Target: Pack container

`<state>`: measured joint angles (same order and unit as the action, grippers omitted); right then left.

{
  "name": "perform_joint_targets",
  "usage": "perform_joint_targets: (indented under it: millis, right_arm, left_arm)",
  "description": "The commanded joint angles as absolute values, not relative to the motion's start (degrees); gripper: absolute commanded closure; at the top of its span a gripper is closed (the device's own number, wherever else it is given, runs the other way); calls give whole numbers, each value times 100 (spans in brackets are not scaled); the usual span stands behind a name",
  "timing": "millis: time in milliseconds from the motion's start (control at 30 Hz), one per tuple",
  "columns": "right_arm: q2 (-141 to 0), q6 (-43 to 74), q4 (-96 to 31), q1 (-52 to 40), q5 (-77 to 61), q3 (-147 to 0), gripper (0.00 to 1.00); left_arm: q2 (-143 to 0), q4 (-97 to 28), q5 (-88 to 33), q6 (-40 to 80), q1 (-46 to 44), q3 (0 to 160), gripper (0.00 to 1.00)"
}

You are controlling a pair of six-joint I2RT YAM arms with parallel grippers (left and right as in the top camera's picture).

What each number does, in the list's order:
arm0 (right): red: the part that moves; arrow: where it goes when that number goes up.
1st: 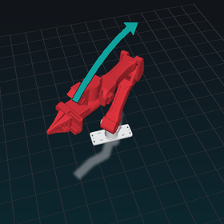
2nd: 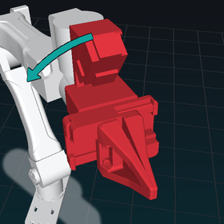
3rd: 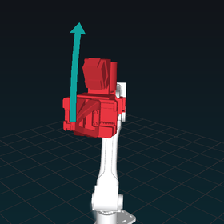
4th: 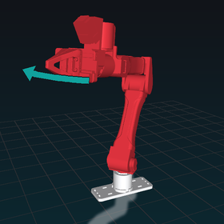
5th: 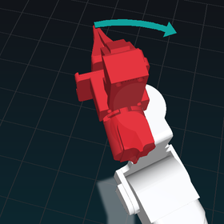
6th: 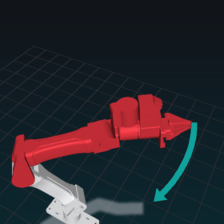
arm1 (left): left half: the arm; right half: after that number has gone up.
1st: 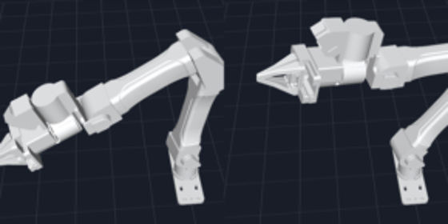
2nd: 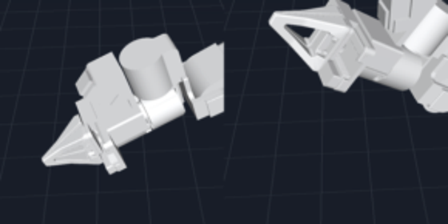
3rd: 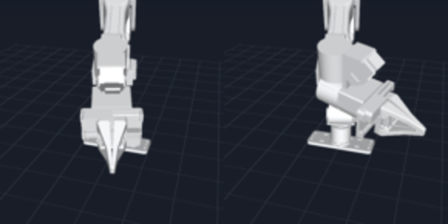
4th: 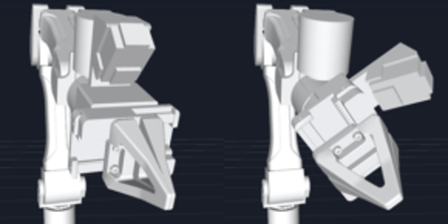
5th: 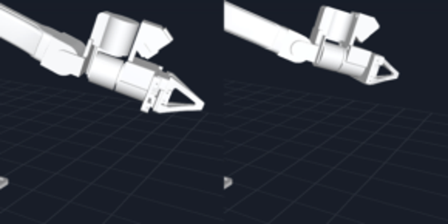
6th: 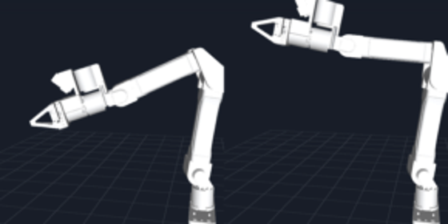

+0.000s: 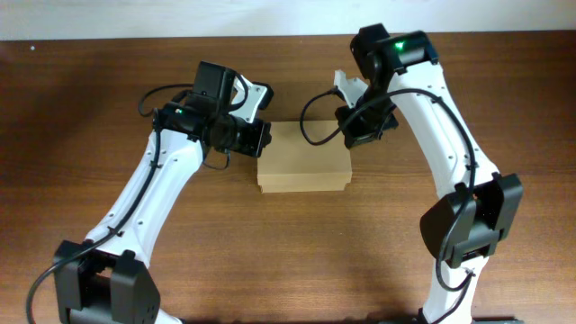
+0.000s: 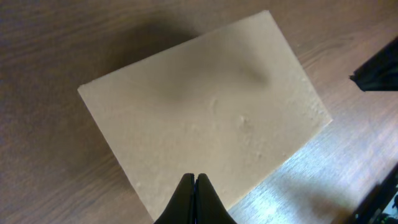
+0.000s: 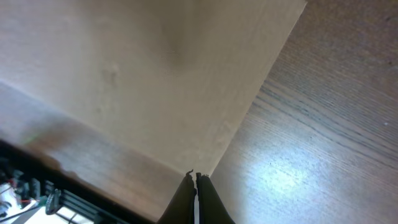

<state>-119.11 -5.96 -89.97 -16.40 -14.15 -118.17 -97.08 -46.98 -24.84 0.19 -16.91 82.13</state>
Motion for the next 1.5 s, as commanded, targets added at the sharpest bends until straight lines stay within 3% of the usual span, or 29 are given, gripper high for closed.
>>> perform_joint_targets:
  millis: [0,300,600,867,1167,1467]
  right_arm:
    - [-11848,-550,-8772,-1667,-1306,-11356,96]
    - [-11850,-550,-8014,-1667,-1345,-10228,96]
    - [-11841,-552,-7924,-1656,-1369,-10252,96]
    - [-11775,-550,-8593,-1468,-1299,-11990,96]
    - [-11751,-172,-9734,-987,-587,-15238,96]
    - [-10534,102,-9732,-482,-589,-14855,96]
  left_arm:
    - [-9907,-4770,-2285,-69,-1721,8215,98]
    - [-10381,-4766,-2287,-71,-1752,7883,98]
    - [-10516,-4722,-2281,-69,-1874,7874,98]
    - [-10062,-5006,-2147,-71,-1479,8685,98]
    - [-9585,-6300,-373,-510,-591,10892,87]
    - [-9129,-6803,30,-701,-104,11310,75]
